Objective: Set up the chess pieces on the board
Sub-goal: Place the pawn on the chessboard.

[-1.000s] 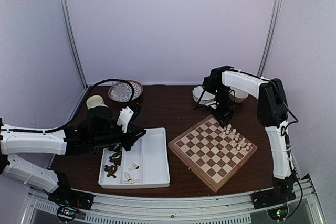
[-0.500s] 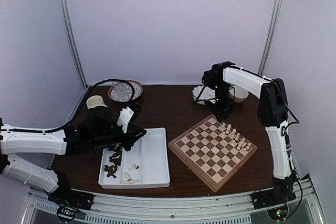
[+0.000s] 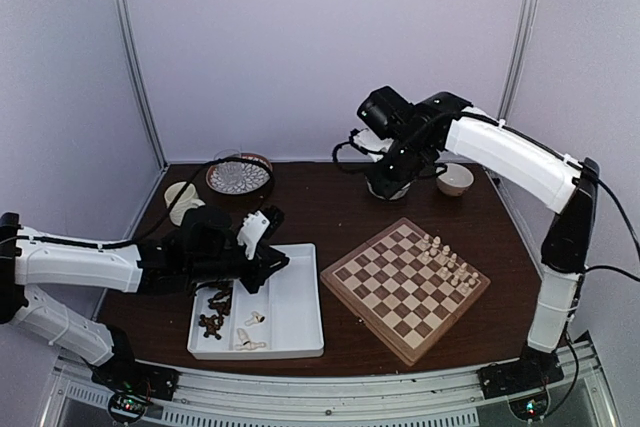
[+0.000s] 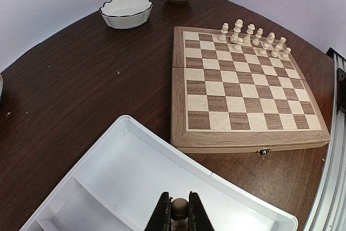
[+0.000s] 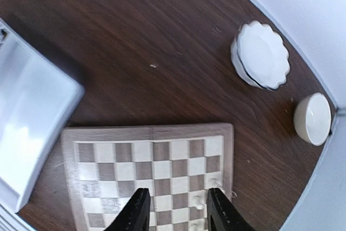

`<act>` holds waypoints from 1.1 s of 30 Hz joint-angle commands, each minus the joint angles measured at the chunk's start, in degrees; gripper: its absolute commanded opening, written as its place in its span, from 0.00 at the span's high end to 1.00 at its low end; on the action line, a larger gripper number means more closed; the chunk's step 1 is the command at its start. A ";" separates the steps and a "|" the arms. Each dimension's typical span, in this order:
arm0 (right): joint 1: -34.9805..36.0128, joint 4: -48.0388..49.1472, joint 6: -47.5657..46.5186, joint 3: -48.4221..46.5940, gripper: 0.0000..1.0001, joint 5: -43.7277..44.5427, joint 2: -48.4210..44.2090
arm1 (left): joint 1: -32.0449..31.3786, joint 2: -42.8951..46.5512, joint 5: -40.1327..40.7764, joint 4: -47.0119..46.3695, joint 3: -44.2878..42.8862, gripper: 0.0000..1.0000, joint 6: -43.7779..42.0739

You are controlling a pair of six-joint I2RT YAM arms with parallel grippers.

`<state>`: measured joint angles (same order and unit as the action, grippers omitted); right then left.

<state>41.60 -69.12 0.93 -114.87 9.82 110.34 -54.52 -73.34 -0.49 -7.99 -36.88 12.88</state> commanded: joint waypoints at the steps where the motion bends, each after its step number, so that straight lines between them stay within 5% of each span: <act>1: 8.81 14.72 3.49 8.48 0.60 0.71 -5.25 | -0.32 -0.82 -1.20 -2.13 -1.19 1.00 -0.93; 7: 9.64 36.78 5.72 30.62 0.50 -6.93 -17.86 | -0.31 -1.33 -7.77 -8.63 1.85 1.00 -2.74; 11: 5.29 58.64 13.07 49.47 0.60 -19.43 -26.10 | -0.49 -3.76 -13.06 -15.51 3.40 1.00 -7.81; 15: 2.78 72.62 19.43 61.24 0.57 -26.75 -29.17 | -0.84 -7.43 -13.39 -21.77 4.46 1.00 -8.87; 24: 2.91 78.16 18.86 71.26 0.57 -12.15 -41.21 | -4.63 -16.69 -13.28 -25.67 1.05 1.00 -12.30; 33: 2.39 83.38 21.98 78.96 0.27 -1.27 -49.03 | -5.15 -31.42 -11.92 -33.13 -7.26 1.00 -11.11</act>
<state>44.47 10.76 21.21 -38.37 2.42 62.28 -59.66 -100.75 -12.95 -35.14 -39.03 1.98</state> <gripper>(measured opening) 0.695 0.076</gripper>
